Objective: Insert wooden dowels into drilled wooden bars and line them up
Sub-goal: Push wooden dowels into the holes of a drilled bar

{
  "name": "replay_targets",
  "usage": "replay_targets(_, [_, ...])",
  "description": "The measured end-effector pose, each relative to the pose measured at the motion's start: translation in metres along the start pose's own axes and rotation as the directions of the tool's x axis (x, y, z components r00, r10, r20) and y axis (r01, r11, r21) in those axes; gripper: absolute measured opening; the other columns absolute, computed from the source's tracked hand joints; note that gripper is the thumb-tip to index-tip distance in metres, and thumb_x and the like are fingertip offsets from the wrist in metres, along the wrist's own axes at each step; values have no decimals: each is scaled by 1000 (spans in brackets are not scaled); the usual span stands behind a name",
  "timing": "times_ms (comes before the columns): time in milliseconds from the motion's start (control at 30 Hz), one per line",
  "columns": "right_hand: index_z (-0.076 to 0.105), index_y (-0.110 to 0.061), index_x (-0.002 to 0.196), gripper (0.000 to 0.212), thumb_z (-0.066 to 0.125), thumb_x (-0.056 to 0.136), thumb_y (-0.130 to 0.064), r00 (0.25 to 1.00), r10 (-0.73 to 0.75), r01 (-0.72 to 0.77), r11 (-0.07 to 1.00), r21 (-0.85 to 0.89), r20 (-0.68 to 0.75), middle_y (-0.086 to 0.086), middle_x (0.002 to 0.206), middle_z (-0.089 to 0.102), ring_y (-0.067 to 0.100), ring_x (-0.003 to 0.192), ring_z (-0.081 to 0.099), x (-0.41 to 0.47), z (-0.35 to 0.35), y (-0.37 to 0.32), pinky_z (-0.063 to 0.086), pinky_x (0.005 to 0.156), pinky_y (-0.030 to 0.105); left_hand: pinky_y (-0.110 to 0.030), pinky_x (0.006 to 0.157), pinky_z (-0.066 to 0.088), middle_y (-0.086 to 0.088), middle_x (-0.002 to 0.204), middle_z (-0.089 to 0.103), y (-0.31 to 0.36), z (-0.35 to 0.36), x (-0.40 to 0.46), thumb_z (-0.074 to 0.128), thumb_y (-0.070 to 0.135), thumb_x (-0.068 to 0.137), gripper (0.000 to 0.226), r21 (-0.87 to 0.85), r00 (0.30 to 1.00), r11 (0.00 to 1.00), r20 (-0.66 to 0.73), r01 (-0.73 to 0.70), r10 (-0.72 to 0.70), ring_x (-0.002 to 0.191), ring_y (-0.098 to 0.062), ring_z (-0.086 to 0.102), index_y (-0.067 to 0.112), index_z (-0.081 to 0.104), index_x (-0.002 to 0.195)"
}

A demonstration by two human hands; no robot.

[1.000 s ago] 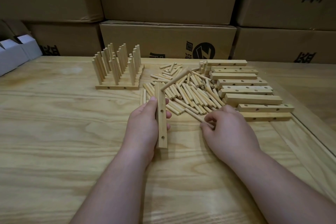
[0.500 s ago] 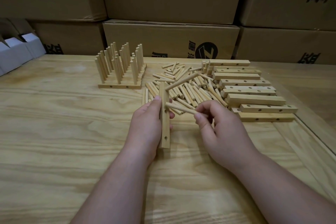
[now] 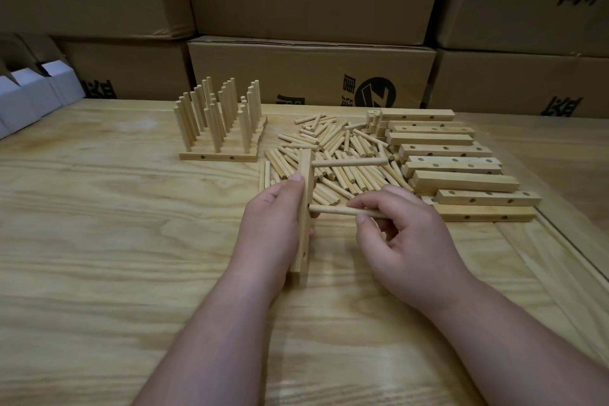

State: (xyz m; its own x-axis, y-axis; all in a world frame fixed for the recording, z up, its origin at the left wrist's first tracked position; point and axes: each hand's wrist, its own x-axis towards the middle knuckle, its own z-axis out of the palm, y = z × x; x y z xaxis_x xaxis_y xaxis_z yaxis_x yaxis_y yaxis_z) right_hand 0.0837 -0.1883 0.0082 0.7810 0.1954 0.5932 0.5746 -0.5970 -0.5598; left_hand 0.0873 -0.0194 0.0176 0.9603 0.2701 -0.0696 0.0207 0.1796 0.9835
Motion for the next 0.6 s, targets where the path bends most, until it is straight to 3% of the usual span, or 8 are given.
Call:
replay_targets(200, [74,-19,102,16,66,89,-25,998,-54,54,999,0,14,-10,76,52,9,69,51,1,1,1,35,61,14,-16,47,48,7,63,68,0,-1,-2,57,43,101,32,59,998,998,60,-35,31,54,-1,62,27,80,84])
replay_targets(600, [72,-26,103,16,68,88,-30,998,-40,39,999,35,42,-11,82,62,10,67,54,-1,2,2,43,60,20,-16,46,47,7,64,67,-2,0,-1,54,42,102,32,68,996,997,76,-45,40,54,-1,61,23,78,92])
